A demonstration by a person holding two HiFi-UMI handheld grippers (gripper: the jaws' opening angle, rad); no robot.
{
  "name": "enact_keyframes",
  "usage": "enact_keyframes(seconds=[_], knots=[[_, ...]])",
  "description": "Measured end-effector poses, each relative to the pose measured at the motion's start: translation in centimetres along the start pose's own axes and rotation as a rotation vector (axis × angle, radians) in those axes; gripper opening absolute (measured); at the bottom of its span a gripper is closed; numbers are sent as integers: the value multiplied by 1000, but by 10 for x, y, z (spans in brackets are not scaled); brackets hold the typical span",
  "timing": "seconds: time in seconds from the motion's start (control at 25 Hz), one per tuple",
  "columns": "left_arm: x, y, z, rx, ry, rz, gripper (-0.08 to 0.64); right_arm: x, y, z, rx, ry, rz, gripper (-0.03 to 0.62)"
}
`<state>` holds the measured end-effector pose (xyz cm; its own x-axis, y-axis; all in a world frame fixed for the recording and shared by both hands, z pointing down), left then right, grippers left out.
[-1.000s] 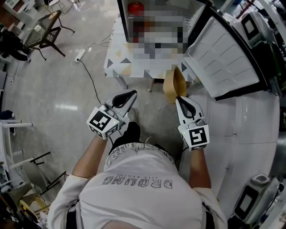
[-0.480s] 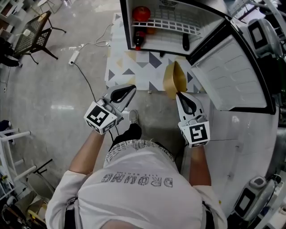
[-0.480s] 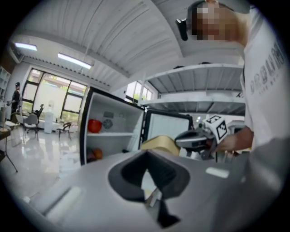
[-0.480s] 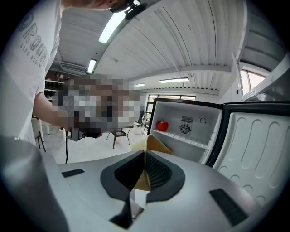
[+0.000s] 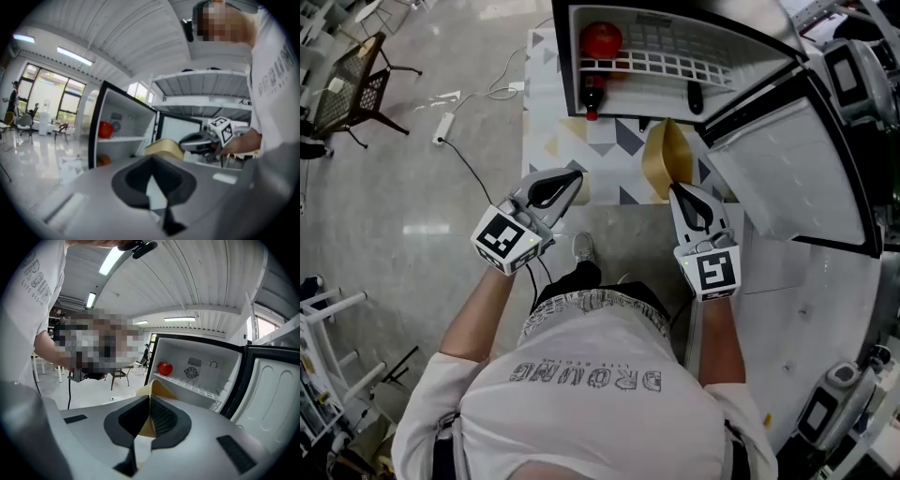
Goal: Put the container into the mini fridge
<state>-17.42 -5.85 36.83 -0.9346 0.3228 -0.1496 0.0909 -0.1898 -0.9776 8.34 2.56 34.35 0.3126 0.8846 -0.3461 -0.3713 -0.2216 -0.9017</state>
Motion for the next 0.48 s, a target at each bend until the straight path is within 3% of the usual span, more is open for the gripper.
enact_keyframes(seconds=[0.48], knots=[[-24,-7,35,21,15,44,8,-68,-15,-37,84,11,46,12]])
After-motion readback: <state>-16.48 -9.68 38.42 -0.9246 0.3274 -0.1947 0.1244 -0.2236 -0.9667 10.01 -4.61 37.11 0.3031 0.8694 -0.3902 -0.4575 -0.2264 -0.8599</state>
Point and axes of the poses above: the fingertips, and each gripper's own axes: x backward along the fingers, z to its left, y out of its top, the point moved 9 cm from there along x, backward along the fingers, and after that the axes turned 3 degrees about -y, right-handed, at the moved point
